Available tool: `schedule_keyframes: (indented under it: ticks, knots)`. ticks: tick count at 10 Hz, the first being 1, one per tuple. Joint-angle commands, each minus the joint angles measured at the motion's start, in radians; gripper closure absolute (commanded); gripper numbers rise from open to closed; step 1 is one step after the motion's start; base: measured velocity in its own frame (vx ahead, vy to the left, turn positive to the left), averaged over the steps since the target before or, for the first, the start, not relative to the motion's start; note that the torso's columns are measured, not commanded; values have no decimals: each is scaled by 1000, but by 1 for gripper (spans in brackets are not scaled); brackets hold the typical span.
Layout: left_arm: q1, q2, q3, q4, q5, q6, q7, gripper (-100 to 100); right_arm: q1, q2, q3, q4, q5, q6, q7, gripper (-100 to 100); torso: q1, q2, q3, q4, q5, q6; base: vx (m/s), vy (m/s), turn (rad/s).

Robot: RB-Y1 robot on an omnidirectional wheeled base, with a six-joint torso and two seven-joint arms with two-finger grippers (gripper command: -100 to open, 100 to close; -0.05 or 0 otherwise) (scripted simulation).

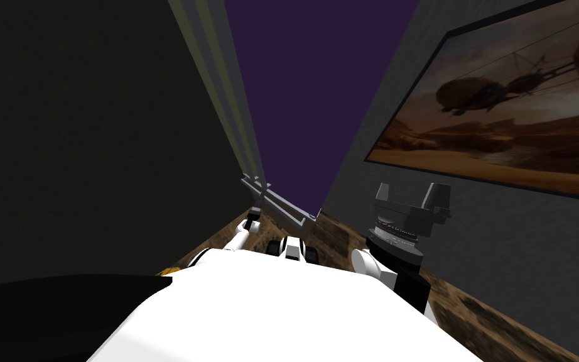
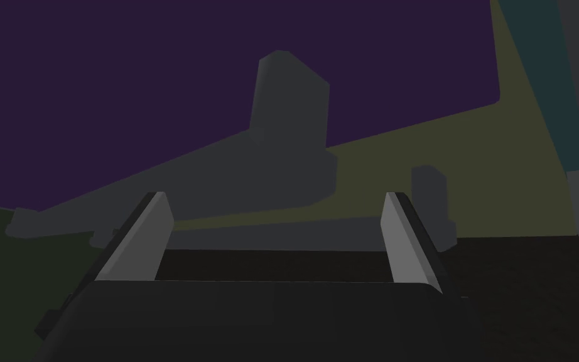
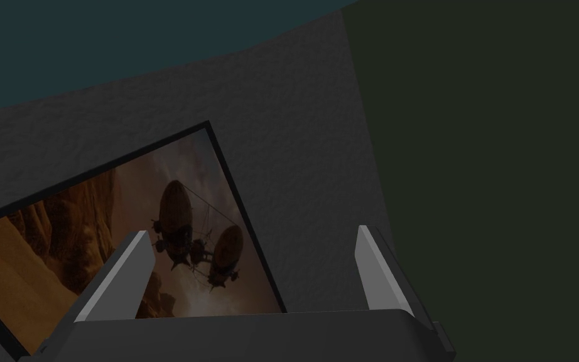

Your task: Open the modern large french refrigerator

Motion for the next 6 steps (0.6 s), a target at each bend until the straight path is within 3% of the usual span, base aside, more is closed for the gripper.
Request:
schedule_keyframes:
  ticks: [1,4,6]
  knots:
    - [0,0,0,0,0,0,0,-100,0,0,0,0,0,0,0,0,0,0,0,0,0,0,5,16,-44]
    - [0,0,0,0,0,0,0,-100,0,0,0,0,0,0,0,0,-1,0,0,0,0,0,-1,-2,5]
    - [-28,13,3,-3,0,40,2,-100,0,0,0,0,0,0,0,0,-1,0,0,0,0,0,-3,-19,22]
